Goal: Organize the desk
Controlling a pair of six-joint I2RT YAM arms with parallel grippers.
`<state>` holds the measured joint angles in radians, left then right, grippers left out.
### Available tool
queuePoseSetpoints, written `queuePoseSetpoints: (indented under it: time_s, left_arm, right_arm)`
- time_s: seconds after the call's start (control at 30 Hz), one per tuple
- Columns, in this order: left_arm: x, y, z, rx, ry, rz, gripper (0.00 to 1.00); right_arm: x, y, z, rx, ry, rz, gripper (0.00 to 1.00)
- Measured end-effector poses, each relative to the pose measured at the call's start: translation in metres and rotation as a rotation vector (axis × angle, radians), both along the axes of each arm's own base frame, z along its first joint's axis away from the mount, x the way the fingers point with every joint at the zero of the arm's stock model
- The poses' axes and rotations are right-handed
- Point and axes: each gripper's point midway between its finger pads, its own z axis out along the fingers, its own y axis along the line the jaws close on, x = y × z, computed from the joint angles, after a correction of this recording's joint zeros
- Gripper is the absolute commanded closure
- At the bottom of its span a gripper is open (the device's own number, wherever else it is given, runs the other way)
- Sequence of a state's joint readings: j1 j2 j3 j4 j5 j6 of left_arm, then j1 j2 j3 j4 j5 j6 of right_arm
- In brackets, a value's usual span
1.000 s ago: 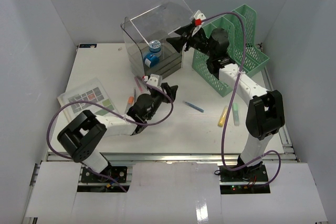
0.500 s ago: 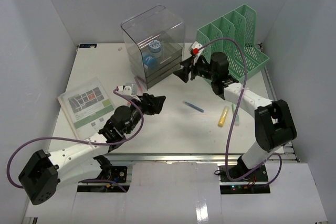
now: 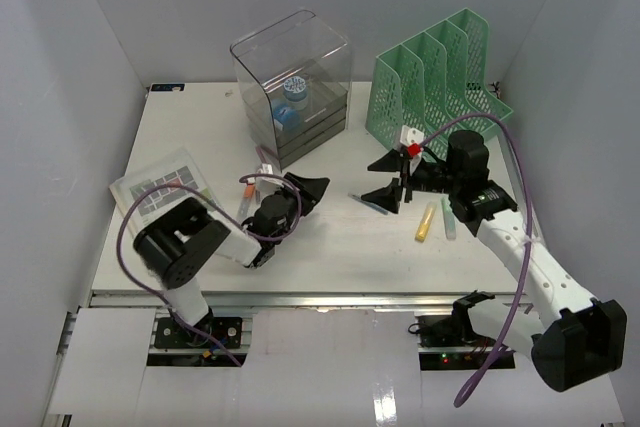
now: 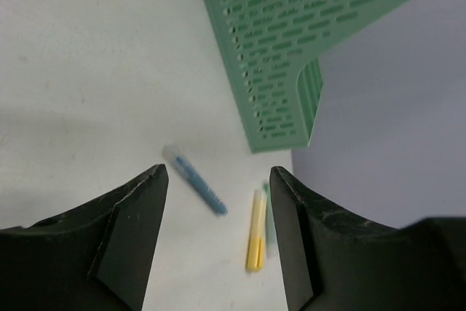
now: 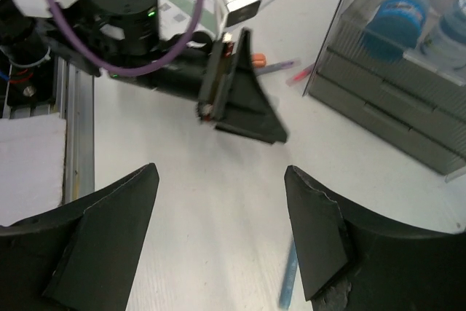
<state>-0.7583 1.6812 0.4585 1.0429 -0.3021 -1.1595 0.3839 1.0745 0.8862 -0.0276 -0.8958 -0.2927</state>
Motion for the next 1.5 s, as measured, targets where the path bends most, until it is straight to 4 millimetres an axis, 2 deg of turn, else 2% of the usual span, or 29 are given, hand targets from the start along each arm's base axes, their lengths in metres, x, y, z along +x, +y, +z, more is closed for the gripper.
queuePoseSetpoints:
  time_s: [0.17, 0.33, 0.43, 0.67, 0.83, 0.97, 1.37, 1.5]
  left_arm:
    - [0.043, -0.013, -0.004, -0.112, -0.030, 0.085, 0.33]
    - [0.078, -0.015, -0.005, -0.153, -0.080, 0.198, 0.29]
    - [0.098, -0.013, -0.009, -0.151, -0.106, 0.265, 0.31]
    - [0.137, -0.002, -0.005, -0.175, -0.155, 0.390, 0.39]
    - [0.152, 0.006, -0.007, -0.185, -0.167, 0.444, 0.46]
    - [0.159, 0.011, -0.006, -0.193, -0.173, 0.468, 0.46]
    - [0.163, 0.014, 0.000, -0.211, -0.183, 0.487, 0.45]
    - [0.165, 0.018, 0.002, -0.223, -0.185, 0.505, 0.49]
  right_arm:
    - [-0.016, -0.026, -0.036, -0.024, 0.044, -0.011, 0.24]
    - [-0.016, -0.047, -0.061, -0.015, 0.111, -0.039, 0.25]
    - [-0.014, -0.056, -0.064, 0.000, 0.126, -0.052, 0.25]
    - [-0.022, -0.062, -0.052, 0.028, 0.077, -0.042, 0.25]
    - [-0.024, -0.063, -0.049, 0.039, 0.068, -0.033, 0.25]
    - [-0.026, -0.063, -0.048, 0.042, 0.069, -0.027, 0.25]
    - [-0.028, -0.063, -0.046, 0.049, 0.072, -0.015, 0.25]
    - [-0.029, -0.063, -0.046, 0.050, 0.073, -0.014, 0.25]
